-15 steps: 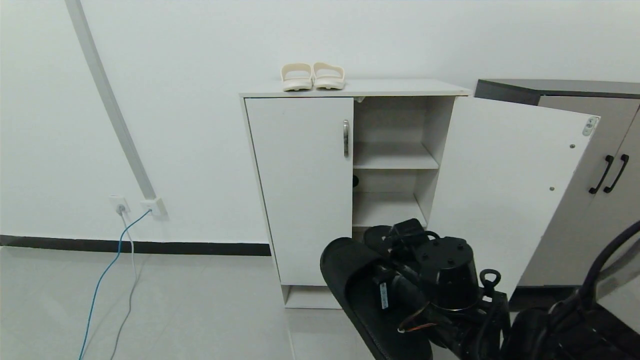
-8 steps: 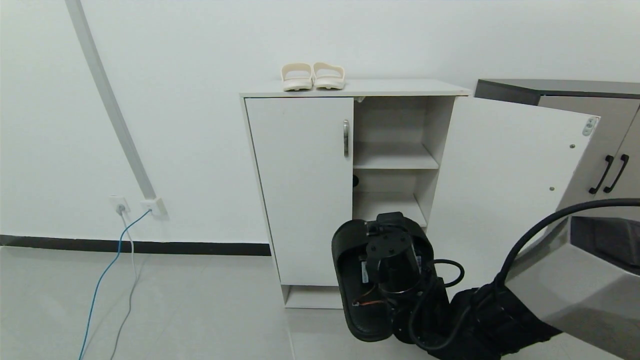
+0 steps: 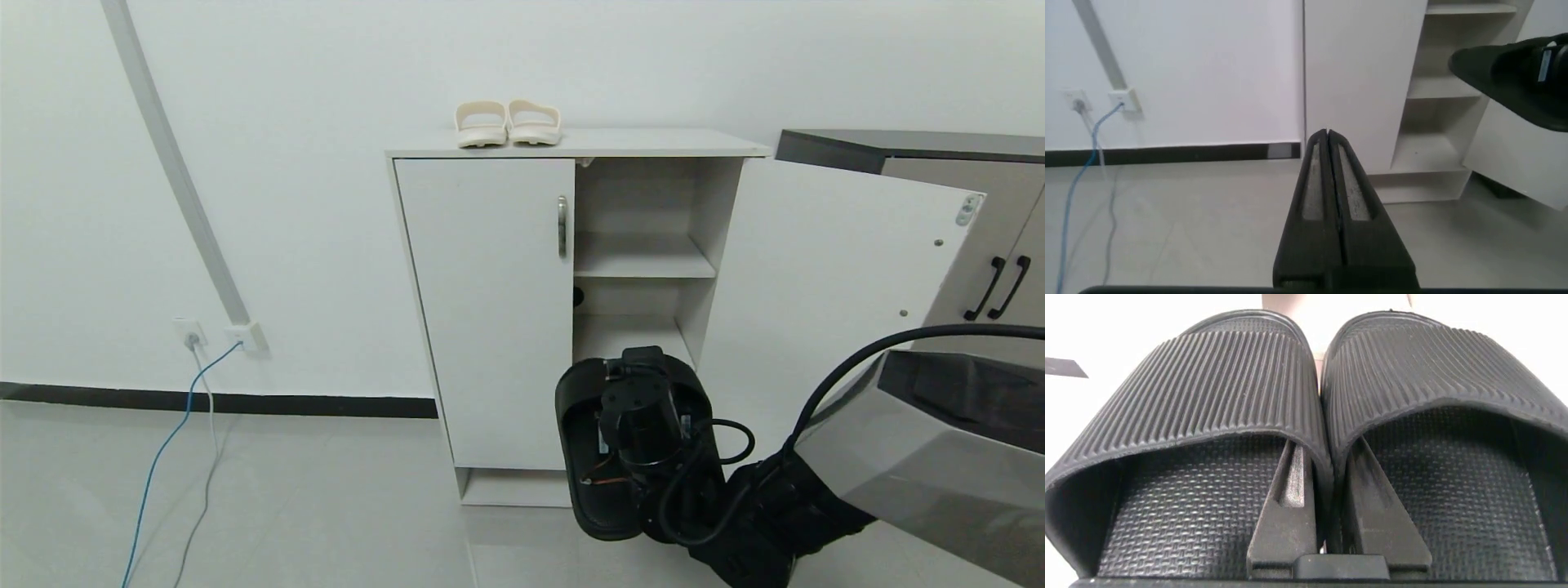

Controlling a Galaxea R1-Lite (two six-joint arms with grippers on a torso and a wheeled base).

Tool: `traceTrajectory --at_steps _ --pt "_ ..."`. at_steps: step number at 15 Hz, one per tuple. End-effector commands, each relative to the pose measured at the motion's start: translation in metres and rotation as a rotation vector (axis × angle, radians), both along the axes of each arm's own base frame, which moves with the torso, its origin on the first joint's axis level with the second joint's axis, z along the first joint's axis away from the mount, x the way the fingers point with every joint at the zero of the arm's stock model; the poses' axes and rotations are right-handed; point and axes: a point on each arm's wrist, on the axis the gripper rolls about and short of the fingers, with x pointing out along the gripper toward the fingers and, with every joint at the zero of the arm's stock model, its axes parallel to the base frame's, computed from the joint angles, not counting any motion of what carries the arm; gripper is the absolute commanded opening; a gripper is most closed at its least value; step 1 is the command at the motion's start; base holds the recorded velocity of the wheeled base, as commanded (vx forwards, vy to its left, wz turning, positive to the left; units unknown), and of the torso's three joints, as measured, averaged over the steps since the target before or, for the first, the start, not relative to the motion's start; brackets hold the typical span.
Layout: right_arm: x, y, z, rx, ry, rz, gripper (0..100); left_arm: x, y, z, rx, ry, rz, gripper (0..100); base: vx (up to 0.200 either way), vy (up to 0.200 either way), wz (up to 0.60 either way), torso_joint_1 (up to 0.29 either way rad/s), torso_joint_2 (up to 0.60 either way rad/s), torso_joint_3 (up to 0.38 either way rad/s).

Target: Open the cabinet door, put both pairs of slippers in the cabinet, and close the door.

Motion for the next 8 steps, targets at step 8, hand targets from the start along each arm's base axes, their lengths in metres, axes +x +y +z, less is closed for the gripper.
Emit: traceTrajectory --at_steps 8 --pt "0.019 0.010 -0.018 0.063 0.010 -0.020 0 0.000 0.000 0.001 -0.002 0.000 0.002 0 0.000 0.000 0.00 0.000 0.00 0.000"
